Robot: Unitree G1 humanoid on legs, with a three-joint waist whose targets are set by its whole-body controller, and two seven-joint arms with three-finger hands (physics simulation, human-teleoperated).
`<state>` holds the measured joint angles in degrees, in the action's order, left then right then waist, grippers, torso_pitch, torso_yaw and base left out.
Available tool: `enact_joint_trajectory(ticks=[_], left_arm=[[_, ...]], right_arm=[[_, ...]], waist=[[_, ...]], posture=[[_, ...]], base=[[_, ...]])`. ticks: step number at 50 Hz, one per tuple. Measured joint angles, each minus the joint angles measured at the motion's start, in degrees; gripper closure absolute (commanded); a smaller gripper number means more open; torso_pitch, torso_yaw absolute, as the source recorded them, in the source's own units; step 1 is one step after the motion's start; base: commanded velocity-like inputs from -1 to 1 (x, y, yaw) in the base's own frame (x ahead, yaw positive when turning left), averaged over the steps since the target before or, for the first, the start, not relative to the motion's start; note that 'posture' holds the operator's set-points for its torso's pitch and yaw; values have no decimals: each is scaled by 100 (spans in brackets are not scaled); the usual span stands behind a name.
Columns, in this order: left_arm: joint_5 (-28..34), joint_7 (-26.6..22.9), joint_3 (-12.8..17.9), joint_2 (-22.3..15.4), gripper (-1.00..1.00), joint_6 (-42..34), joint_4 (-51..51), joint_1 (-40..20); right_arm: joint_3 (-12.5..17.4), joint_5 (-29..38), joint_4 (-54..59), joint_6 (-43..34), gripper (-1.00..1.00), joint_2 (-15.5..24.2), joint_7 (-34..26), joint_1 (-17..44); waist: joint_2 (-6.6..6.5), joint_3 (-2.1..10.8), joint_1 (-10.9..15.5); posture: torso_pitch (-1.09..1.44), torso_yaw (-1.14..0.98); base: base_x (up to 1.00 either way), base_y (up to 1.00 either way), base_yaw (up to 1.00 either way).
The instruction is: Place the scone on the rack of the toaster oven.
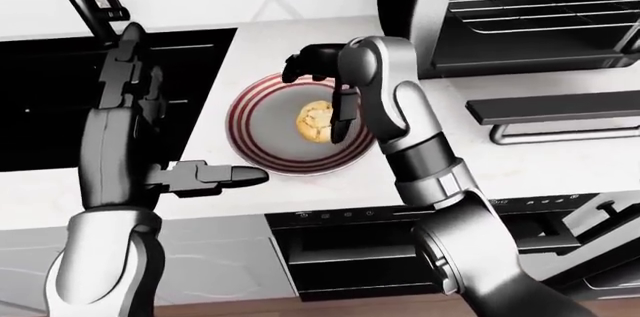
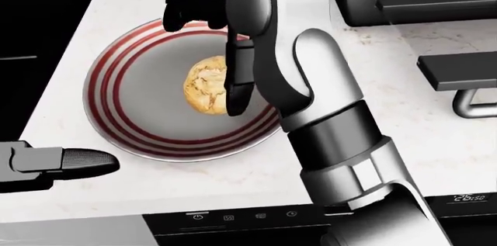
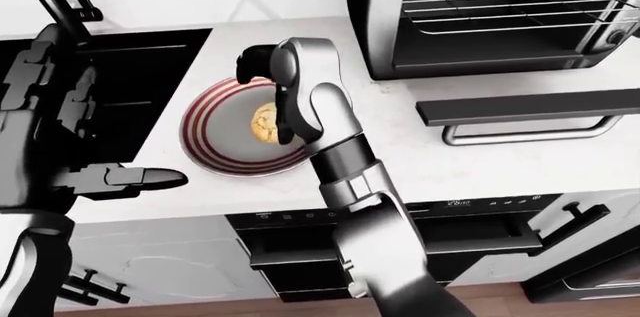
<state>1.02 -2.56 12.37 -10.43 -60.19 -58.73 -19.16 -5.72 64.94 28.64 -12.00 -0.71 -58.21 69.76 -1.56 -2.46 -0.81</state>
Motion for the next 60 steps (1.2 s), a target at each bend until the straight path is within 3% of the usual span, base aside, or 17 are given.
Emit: enact_joint_trajectory(ticks=[24, 60], left_arm=[[-148, 26, 134, -80, -100, 10, -1, 12], [-226, 52, 193, -90, -100, 101, 0, 111]], right_arm=[[-74, 186, -382, -85, -58, -154, -236, -366], [-61, 290, -354, 28, -10, -188, -60, -435]], waist=[[-20, -5, -10], [-20, 49, 1]], posture=[[0, 0], [0, 0]], base=[[0, 0, 0], [0, 0, 0]])
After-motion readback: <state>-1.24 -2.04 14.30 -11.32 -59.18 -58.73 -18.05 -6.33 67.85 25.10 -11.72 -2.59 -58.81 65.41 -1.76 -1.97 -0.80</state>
